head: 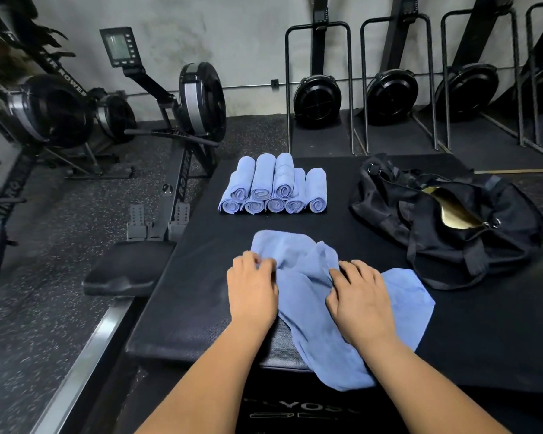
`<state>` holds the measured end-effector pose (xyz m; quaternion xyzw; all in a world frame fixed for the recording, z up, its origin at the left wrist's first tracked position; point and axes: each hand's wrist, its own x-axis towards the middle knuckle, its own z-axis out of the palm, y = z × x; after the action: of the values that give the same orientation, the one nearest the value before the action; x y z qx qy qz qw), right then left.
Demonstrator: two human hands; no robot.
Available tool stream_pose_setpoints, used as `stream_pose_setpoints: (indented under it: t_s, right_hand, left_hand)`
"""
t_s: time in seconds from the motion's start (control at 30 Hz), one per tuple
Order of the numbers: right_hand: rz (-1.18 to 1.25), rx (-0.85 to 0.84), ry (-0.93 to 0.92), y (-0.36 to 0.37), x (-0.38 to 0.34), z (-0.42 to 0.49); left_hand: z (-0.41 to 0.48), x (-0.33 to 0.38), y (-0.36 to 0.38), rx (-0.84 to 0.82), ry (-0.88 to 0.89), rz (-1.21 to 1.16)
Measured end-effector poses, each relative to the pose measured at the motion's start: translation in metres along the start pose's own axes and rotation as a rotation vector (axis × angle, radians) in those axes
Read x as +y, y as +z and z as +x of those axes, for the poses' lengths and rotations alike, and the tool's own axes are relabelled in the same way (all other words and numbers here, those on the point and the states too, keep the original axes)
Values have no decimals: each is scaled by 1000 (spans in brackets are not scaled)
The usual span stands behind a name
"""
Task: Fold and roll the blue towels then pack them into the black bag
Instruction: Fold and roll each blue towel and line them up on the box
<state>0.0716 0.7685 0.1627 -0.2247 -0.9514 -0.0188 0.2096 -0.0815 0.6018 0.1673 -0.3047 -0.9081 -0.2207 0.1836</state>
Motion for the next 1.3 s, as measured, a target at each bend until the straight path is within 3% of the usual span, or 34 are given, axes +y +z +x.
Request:
stream_pose_setpoints:
  t_s: [0.2, 0.4, 0.6, 0.8, 0.9, 0.97, 1.03, 1.1, 1.13, 1.23, 1.3]
  right_hand:
    - [56, 93, 108, -3, -1, -6]
    - [23, -5, 547, -11, 3, -5]
    - [150, 110, 447, -16, -1, 10]
    - [275, -409, 502, -23, 1, 73]
    - [405, -535, 387, -26, 5, 89]
    - [525, -365, 330, -27, 6, 101]
    - [598, 0, 306, -31, 5, 109]
    - [515, 163, 331, -32, 9, 109]
    - [440, 117, 368, -28, 14, 106]
    - [240, -229, 550, -15, 28, 88]
    - [208, -314, 614, -13, 32, 80]
  left_hand:
    - [-18, -8, -5, -156, 148, -81]
    - [-23, -12, -13, -106, 43, 45]
    - [-25, -14, -10, -105, 151, -45]
    - [-21, -15, -5, -273, 192, -55]
    - [-20, -17, -2, -282, 182, -58]
    - [-19, -16, -1, -267, 172, -59]
    - [-18, -16, -1, -258, 161, -60]
    - [-18, -15, 0, -265, 149, -54]
    - [-18, -15, -1, -269, 144, -51]
    - [-19, -15, -1, -274, 143, -50]
    - [-18, -14, -1, -274, 141, -47]
